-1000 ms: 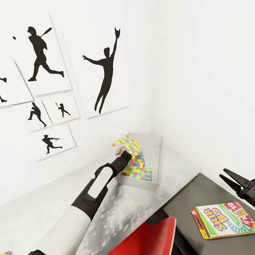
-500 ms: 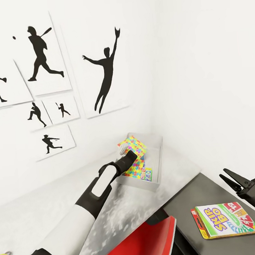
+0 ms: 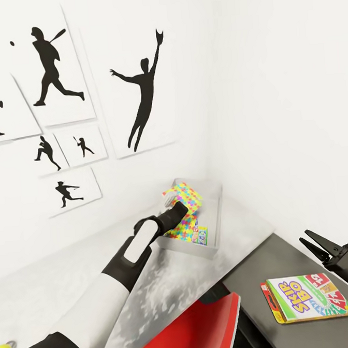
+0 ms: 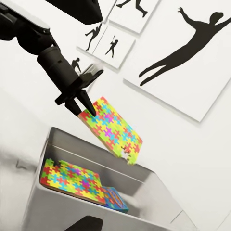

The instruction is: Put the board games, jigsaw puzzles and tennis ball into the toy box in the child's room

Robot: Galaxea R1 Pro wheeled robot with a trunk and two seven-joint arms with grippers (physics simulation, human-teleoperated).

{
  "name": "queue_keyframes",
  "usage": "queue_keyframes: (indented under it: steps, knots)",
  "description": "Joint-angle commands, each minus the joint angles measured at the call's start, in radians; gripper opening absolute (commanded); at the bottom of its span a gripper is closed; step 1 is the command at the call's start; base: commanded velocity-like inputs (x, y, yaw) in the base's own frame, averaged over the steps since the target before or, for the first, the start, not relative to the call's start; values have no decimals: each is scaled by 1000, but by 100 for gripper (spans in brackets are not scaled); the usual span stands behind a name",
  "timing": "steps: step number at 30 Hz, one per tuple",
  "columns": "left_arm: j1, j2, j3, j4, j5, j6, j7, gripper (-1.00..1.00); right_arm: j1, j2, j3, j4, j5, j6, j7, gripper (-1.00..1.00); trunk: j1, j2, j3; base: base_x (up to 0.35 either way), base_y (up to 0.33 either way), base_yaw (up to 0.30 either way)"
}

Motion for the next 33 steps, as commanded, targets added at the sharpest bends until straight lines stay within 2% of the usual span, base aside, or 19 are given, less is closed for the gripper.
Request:
queue_keyframes:
  steps: [1,22,27,33]
  knots:
    - [-1,-2,-1,-2,9,1,8,-100,-1,0,-1,0,0,5,2,100,0,-2,-3,0,0,0]
    - [-61,3,0,-8,12,44,9,-100,-1,0,-1,0,0,4,2,100,0,-2,-38,0,0,0]
    - [-83,-3,1,-7,11,111,8,-100,-1,0,-1,0,0,5,2,100,0,-2,-46,0,0,0]
    - [-96,-5,1,-6,23,131,2,-100,-1,0,-1,0,0,5,2,100,0,-2,-56,0,0,0]
